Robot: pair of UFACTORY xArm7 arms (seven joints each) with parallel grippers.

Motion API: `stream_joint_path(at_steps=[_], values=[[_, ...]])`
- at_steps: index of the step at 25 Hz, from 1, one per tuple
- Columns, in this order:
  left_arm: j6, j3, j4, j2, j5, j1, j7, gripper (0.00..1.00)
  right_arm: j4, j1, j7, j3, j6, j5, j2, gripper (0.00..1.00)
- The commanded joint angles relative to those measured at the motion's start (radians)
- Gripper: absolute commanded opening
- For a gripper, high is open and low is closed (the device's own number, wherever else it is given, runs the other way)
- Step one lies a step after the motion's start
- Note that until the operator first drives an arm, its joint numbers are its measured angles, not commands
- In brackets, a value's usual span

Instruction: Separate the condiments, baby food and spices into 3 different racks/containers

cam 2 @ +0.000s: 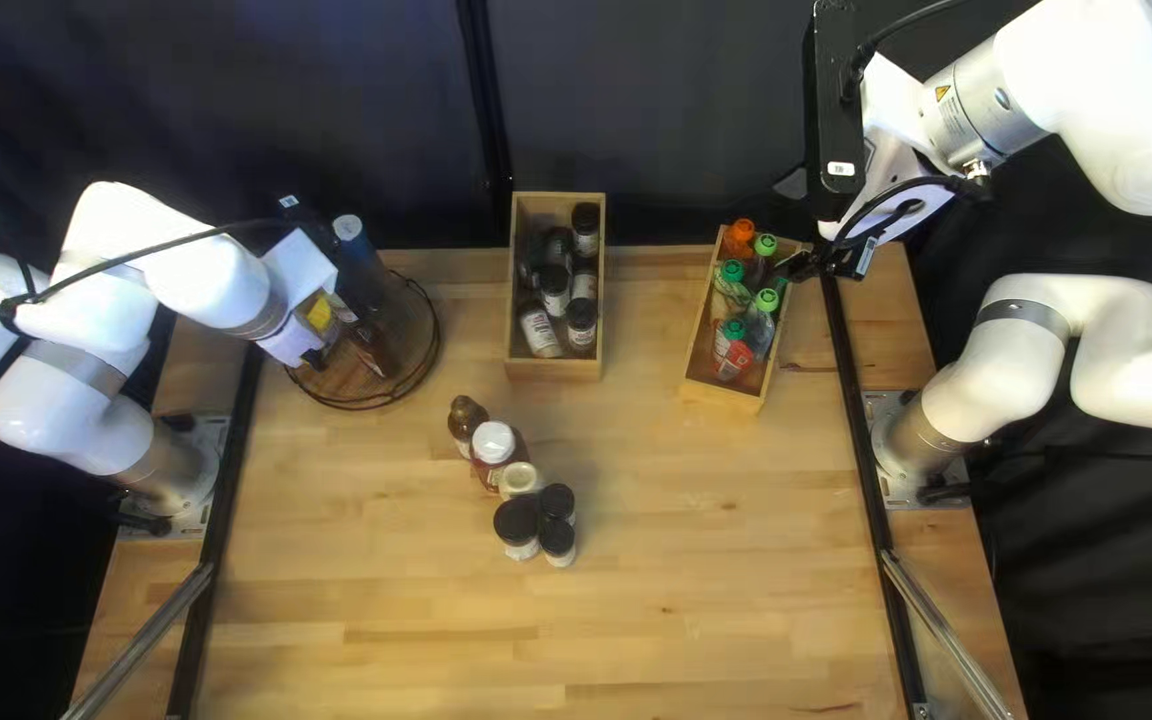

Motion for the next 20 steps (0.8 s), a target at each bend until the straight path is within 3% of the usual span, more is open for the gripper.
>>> stream_joint_path(at_steps=[1, 5, 10, 15, 20], values=[[-0.006, -0.049, 0.095, 0.075, -0.048, -0.09, 0.058, 1.0, 0.0, 0.0, 0.0, 0.0, 0.0, 0.0, 0.0, 1.0], [-0.083, -0.049, 0.129, 0.098, -0.053, -0.176, 0.214, 1.0, 0.0, 0.0, 0.0, 0.0, 0.0, 0.0, 0.0, 1.0], [-0.214, 0.052, 0.161, 0.171, -0.072, -0.254, 0.547, 1.0, 0.0, 0.0, 0.0, 0.0, 0.0, 0.0, 0.0, 1.0], [-0.295, 0.194, 0.221, 0.27, -0.116, -0.281, 0.86, 1.0, 0.0, 0.0, 0.0, 0.0, 0.0, 0.0, 0.0, 1.0], [-0.339, 0.309, 0.244, 0.315, -0.144, -0.28, 1.069, 1.0, 0.0, 0.0, 0.0, 0.0, 0.0, 0.0, 0.0, 1.0]])
